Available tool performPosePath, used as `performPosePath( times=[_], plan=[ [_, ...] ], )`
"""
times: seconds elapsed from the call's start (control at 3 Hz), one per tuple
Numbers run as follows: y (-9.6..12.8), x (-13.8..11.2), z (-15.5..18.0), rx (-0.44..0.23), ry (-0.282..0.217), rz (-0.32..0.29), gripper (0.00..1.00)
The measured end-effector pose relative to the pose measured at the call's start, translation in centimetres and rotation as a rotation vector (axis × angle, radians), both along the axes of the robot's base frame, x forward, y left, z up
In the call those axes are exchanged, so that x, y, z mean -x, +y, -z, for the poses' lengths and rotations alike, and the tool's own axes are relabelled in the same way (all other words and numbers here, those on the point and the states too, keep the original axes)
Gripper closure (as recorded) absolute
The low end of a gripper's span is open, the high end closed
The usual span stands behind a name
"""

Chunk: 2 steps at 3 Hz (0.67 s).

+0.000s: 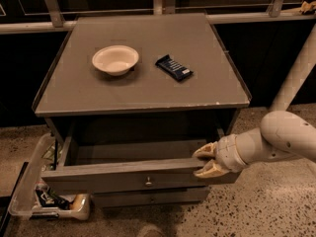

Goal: Open top drawer

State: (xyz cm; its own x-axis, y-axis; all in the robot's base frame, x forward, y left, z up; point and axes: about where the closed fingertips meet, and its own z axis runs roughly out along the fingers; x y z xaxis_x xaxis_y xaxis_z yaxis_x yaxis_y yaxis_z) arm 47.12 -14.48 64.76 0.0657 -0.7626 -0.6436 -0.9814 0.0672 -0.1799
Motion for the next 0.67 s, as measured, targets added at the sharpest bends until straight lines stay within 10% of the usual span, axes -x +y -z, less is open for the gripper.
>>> performPosePath(
  times=[0.67],
  plan=[
    [0.0,0.0,0.0,0.0,0.0,0.0,0.12]
  ],
)
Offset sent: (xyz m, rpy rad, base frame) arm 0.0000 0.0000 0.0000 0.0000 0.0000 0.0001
